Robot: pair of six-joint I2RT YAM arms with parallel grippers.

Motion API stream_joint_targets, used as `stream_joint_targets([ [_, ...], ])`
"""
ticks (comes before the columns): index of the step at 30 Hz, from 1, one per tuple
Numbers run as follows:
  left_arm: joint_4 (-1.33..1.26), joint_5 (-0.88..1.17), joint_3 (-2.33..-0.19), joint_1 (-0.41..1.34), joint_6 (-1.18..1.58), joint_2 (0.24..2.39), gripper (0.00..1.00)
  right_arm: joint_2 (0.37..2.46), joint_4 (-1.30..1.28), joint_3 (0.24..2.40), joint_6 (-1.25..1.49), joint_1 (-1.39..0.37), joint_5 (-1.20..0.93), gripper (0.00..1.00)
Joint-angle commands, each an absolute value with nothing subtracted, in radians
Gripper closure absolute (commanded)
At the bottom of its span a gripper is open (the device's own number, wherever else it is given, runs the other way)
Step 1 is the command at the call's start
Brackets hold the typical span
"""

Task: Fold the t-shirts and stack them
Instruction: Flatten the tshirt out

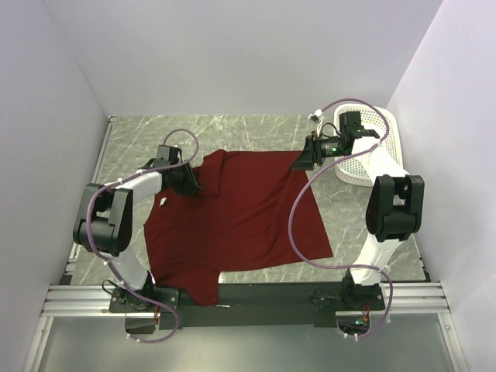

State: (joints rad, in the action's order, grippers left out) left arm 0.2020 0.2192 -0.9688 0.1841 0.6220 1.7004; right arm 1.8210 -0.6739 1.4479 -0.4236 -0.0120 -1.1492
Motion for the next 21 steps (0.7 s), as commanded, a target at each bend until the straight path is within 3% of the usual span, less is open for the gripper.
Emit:
stream_joint_targets([
  [1, 0.164, 0.222, -1.011, 0.186, 0.621, 1.718, 0.62, 1.804, -0.666, 1.465, -0.426, -0.005, -1.161, 0.34],
  [11, 0.212, 0.178, -1.043, 0.187, 0.601, 1.741, 0.62, 1.801, -0.664, 1.463, -0.423, -0.005, -1.161, 0.34],
  [21, 0.225, 0.235, -1.051, 0.192, 0.583, 1.779, 0.70, 1.799, -0.666, 1.466, -0.426, -0.005, -1.160, 0.34],
])
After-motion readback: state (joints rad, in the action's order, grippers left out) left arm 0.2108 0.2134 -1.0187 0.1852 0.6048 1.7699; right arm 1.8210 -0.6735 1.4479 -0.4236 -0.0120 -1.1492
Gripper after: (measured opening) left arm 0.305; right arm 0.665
